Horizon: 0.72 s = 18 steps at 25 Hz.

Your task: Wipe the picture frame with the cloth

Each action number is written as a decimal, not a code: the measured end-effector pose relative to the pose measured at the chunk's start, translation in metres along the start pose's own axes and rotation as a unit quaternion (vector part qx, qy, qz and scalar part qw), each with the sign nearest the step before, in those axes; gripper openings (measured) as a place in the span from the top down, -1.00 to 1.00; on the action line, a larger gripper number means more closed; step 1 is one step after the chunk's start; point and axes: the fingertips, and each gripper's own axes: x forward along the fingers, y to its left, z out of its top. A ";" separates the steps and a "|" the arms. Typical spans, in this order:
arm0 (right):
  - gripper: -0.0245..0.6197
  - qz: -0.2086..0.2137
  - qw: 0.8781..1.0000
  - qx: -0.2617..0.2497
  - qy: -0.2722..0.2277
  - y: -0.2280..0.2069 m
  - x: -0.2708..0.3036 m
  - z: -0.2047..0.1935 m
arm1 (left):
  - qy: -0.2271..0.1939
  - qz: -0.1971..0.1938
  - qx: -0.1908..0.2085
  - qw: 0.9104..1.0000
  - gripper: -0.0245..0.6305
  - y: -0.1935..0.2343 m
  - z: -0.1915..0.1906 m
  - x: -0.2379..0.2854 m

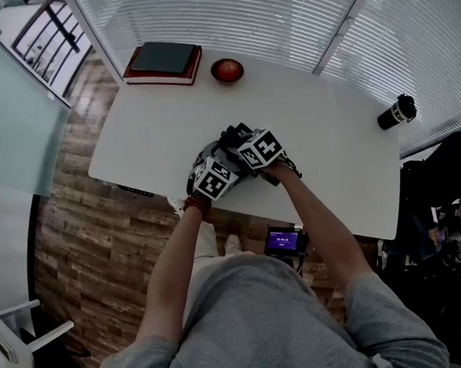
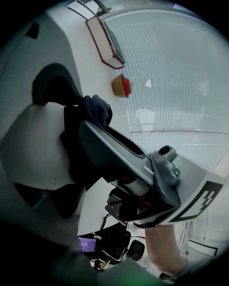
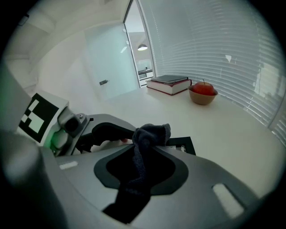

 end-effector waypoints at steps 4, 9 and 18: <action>0.58 0.035 0.999 0.000 0.010 0.001 -0.010 -0.009 | -0.001 0.001 -0.001 1.000 -0.72 0.000 0.000 0.001; 0.57 0.022 0.996 0.025 -0.083 -0.037 -0.046 0.025 | -0.001 0.000 -0.001 1.000 -0.72 0.000 0.002 0.001; 0.56 -0.060 0.996 -0.051 -0.038 -0.074 -0.009 0.015 | 0.000 0.000 -0.003 1.000 -0.72 -0.002 0.003 0.001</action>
